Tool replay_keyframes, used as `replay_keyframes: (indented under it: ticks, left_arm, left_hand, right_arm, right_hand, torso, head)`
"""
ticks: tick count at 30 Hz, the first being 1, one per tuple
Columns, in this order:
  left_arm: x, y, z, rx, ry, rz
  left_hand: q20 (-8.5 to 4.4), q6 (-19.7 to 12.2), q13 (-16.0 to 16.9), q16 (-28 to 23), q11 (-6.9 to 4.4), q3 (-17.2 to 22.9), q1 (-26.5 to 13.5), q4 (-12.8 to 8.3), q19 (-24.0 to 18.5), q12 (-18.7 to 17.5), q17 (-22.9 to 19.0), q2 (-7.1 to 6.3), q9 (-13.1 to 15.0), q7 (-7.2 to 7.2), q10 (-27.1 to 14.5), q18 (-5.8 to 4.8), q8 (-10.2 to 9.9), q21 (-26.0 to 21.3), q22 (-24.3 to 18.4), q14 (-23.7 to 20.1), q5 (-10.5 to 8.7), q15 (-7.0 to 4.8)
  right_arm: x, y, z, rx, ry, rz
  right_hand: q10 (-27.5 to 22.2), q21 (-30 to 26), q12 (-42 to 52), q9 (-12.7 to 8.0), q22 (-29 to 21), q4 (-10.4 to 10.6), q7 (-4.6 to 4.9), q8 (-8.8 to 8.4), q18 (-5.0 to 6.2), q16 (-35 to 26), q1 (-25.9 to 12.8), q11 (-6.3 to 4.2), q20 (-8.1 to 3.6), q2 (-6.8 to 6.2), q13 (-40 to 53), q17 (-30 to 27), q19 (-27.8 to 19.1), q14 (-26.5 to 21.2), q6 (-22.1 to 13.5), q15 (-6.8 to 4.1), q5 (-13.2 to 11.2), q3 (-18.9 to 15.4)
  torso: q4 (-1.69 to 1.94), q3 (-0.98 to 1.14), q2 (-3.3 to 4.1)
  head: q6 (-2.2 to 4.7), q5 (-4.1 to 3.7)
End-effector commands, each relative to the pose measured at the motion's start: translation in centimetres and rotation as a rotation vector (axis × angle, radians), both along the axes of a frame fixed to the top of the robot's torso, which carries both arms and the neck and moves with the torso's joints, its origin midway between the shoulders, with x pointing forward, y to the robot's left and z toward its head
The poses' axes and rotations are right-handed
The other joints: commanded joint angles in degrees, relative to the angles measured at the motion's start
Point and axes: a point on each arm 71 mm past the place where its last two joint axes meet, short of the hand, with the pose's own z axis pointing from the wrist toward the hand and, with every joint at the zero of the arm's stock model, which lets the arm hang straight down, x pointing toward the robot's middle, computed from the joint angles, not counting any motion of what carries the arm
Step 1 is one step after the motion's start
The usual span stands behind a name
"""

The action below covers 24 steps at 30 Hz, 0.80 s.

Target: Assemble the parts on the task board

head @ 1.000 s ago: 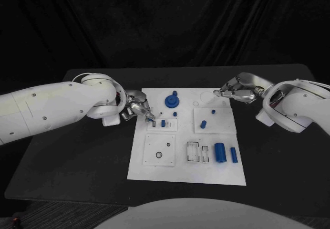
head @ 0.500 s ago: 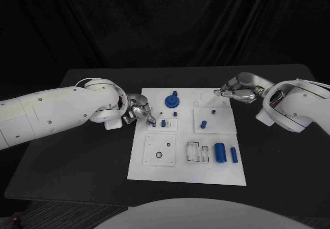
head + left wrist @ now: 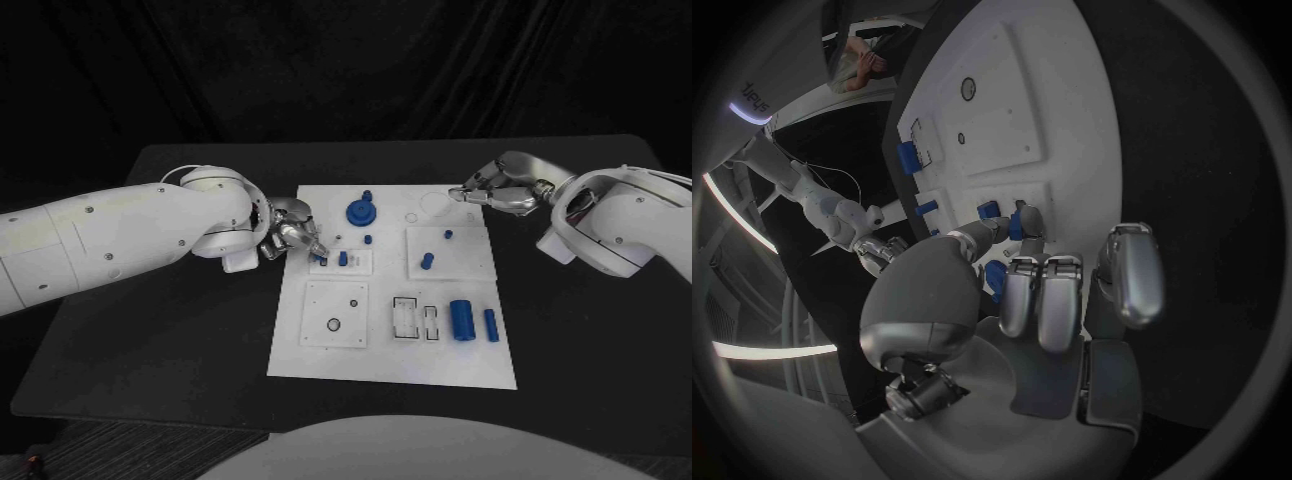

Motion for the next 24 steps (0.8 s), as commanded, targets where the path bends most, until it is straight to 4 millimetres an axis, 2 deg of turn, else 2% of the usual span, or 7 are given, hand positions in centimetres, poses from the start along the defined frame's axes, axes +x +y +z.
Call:
replay_keyframes:
  ticks: [1, 24]
  left_arm:
    - [-0.13, -0.21, -0.34, -0.003, -0.001, -0.010]
    - [-0.35, -0.32, -0.50, -0.002, 0.008, -0.018]
  left_hand:
    - [-0.03, -0.1, 15.0, 0.2, -0.30, 1.9, 0.1, -1.7, -0.5, 0.2, 15.1, 0.71, 0.0, -0.39, 6.0, 0.40, -0.1, -0.3, 9.9, 6.0, -0.27, -0.14]
    - [-0.02, -0.2, 15.0, 0.2, -0.30, 2.0, 0.1, -1.8, -0.5, 0.2, 15.1, 0.81, 0.0, -0.40, 6.0, 0.41, -0.1, -0.4, 9.9, 6.0, -0.34, -0.13]
  right_arm:
    - [0.02, -0.06, -0.04, 0.003, -0.008, -0.011]
    - [0.00, -0.08, -0.13, 0.001, -0.003, -0.011]
  right_hand:
    - [6.2, 0.2, -0.2, 0.1, 14.1, 0.0, -0.25, -0.35, -0.13, 0.2, 0.7, -0.21, -0.08, 0.10, 14.9, 15.1, 4.4, 6.2, 0.3, -0.28, 0.3, 0.4]
    - [6.2, 0.2, -0.2, 0.1, 14.0, 0.0, -0.26, -0.34, -0.12, 0.2, 0.8, -0.21, -0.08, 0.10, 14.9, 15.1, 4.4, 6.2, 0.4, -0.28, 0.3, 0.4]
  torso:
    - [-0.03, -0.06, 0.05]
    - [-0.01, -0.01, 0.06]
  head:
    - [0.01, 0.27]
    - [0.01, 0.21]
